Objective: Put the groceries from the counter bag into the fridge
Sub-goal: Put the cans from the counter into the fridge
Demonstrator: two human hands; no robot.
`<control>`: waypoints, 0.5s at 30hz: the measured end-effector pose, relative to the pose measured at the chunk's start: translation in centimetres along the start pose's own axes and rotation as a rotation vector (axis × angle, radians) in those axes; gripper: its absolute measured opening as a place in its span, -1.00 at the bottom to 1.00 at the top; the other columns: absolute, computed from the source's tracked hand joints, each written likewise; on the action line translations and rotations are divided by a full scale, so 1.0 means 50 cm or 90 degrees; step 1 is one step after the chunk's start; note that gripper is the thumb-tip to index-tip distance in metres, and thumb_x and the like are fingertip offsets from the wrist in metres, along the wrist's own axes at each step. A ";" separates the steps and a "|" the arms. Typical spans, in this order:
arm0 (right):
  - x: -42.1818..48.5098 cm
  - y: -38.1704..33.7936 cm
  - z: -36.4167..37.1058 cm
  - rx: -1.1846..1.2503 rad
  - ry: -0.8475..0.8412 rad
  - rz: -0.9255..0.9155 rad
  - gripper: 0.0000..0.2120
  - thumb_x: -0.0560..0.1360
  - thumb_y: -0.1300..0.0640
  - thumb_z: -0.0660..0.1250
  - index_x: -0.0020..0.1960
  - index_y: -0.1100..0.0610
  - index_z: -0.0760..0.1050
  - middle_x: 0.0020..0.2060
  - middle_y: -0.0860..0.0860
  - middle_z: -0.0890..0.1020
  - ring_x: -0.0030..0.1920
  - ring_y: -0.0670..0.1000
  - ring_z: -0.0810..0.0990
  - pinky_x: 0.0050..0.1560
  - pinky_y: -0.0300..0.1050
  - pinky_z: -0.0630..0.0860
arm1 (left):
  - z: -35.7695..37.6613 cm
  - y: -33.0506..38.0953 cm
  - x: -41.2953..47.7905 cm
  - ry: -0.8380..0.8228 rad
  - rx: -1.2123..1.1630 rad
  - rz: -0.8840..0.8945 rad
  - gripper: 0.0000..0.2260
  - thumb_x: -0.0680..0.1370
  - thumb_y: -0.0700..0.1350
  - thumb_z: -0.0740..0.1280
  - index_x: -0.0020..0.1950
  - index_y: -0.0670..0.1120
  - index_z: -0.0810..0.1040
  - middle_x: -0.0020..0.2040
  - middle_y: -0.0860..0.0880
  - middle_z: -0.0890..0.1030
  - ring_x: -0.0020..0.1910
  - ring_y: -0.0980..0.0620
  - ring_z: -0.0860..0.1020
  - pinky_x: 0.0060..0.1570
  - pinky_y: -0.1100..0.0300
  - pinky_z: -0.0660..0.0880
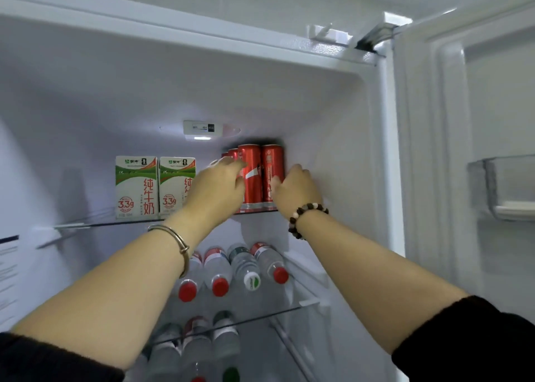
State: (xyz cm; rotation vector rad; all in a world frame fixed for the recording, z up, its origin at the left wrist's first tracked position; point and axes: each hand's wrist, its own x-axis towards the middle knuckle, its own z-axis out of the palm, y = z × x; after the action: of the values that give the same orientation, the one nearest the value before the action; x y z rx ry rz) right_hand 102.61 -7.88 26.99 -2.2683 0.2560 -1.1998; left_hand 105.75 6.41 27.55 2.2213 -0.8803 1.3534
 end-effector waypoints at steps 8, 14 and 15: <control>-0.201 0.005 -0.167 -0.074 0.068 -0.136 -0.58 0.58 0.04 0.14 0.39 0.17 0.25 0.31 0.08 0.39 0.27 0.07 0.37 0.11 -0.02 0.42 | -0.045 0.090 -0.164 0.072 -0.142 0.044 -0.50 0.59 -0.07 0.15 0.52 -0.12 0.17 0.53 -0.09 0.16 0.50 -0.01 0.12 0.44 0.19 0.03; -0.378 0.040 -0.271 -0.061 0.072 -0.189 -0.58 0.58 0.06 0.18 0.40 0.14 0.27 0.34 0.04 0.41 0.30 0.02 0.39 0.12 -0.22 0.33 | -0.074 0.204 -0.274 0.074 -0.212 0.072 -0.47 0.56 0.01 0.08 0.51 -0.14 0.17 0.53 -0.11 0.15 0.51 0.00 0.09 0.46 0.20 0.02; -0.409 0.047 -0.290 -0.068 0.080 -0.203 -0.57 0.57 0.07 0.20 0.40 0.15 0.28 0.32 0.05 0.43 0.28 0.03 0.42 0.11 -0.24 0.34 | -0.078 0.230 -0.294 0.070 -0.234 0.077 -0.47 0.56 0.01 0.08 0.51 -0.14 0.17 0.53 -0.11 0.15 0.51 0.00 0.09 0.45 0.21 0.01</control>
State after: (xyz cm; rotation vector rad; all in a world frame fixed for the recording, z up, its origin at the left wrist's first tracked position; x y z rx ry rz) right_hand 79.18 -7.03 17.80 -2.3925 0.0026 -1.5267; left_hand 90.38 4.99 16.33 1.8247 -1.1360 1.2346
